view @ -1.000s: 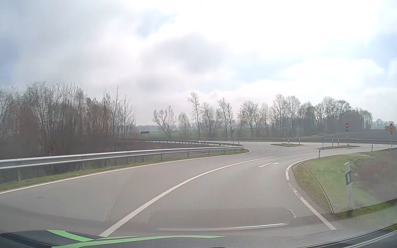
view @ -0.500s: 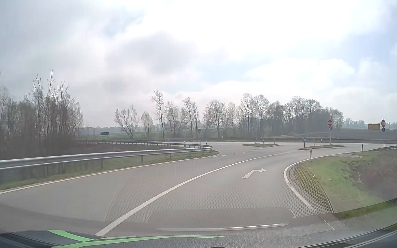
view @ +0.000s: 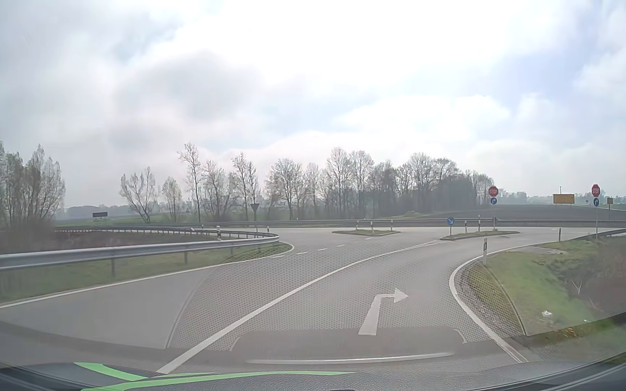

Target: Follow the waypoints while adhering to traffic rules and regulations

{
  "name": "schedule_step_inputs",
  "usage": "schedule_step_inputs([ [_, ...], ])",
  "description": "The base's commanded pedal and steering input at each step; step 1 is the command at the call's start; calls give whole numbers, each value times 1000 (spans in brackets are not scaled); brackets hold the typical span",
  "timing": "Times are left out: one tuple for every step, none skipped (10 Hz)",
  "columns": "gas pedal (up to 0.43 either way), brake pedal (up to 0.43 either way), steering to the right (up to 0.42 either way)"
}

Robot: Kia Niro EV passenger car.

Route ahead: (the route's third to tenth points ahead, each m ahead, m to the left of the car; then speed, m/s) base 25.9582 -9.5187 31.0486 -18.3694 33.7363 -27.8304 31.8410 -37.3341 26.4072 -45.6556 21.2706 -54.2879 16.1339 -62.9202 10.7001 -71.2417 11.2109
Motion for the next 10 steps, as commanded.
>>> schedule_step_inputs([
  [0,177,105],
  [0,183,109],
  [0,189,112],
  [0,195,118],
  [0,195,122],
  [0,201,125],
  [0,207,126],
  [0,213,126],
  [0,220,127],
  [0,226,127],
])
